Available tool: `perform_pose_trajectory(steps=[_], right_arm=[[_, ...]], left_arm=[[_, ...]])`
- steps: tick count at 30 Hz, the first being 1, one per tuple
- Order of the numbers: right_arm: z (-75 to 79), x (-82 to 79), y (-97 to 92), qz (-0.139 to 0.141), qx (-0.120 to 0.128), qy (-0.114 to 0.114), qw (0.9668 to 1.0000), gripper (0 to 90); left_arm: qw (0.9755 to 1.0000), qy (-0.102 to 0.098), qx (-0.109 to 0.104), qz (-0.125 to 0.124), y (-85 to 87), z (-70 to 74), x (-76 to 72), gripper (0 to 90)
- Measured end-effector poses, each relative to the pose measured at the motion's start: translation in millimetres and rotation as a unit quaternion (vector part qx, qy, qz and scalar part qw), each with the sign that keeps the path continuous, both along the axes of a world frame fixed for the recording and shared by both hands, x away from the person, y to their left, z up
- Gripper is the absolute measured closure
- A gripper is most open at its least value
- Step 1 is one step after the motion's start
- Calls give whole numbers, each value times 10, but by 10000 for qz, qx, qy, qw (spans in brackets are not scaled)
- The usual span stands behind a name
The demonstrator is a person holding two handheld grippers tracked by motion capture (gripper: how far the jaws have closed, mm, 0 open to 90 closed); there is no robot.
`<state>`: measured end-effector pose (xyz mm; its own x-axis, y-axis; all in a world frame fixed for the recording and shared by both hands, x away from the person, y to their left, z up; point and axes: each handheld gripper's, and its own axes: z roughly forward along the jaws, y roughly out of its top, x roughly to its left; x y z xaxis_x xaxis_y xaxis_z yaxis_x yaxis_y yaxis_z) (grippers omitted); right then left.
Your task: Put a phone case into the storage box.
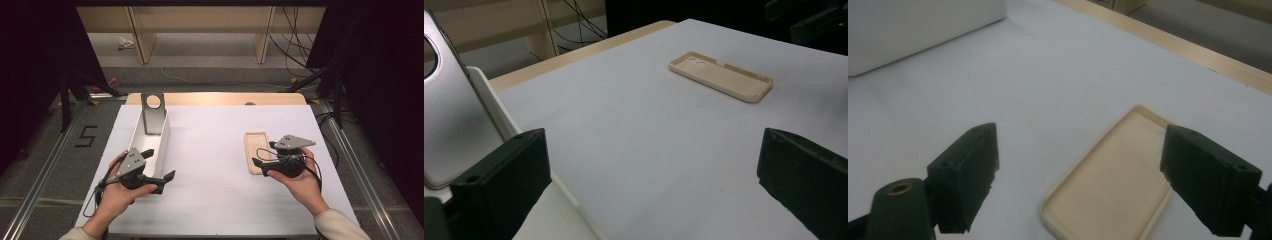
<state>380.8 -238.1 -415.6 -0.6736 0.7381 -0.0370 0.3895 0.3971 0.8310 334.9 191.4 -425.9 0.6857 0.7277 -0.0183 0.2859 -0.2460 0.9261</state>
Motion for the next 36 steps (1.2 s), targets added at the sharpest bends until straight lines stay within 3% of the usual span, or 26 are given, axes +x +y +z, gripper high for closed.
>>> perform_pose_trajectory(steps=[11,16,21,25,28,30,36], right_arm=[[4,47,-21,-70,-22,-18,10000,173],[7,105,-69,-173,-49,-7,9998,224],[-1,200,-159,-153,-254,37,9996,269],[-64,272,-206,105,-758,178,9969,292],[-133,322,-196,445,-1313,344,9897,288],[-177,349,-165,709,-1719,424,9816,295],[-259,384,-22,1396,-2844,663,9462,309]], left_arm=[[10000,-1,-51,18,4,-9,12,5],[10000,19,-69,51,15,-11,16,6],[9998,24,-124,123,33,9,18,9],[9999,-2,-82,92,22,13,19,10],[9999,9,-85,85,19,4,13,11],[9999,9,-92,80,22,5,14,11],[9999,6,-88,56,20,1,12,12]])
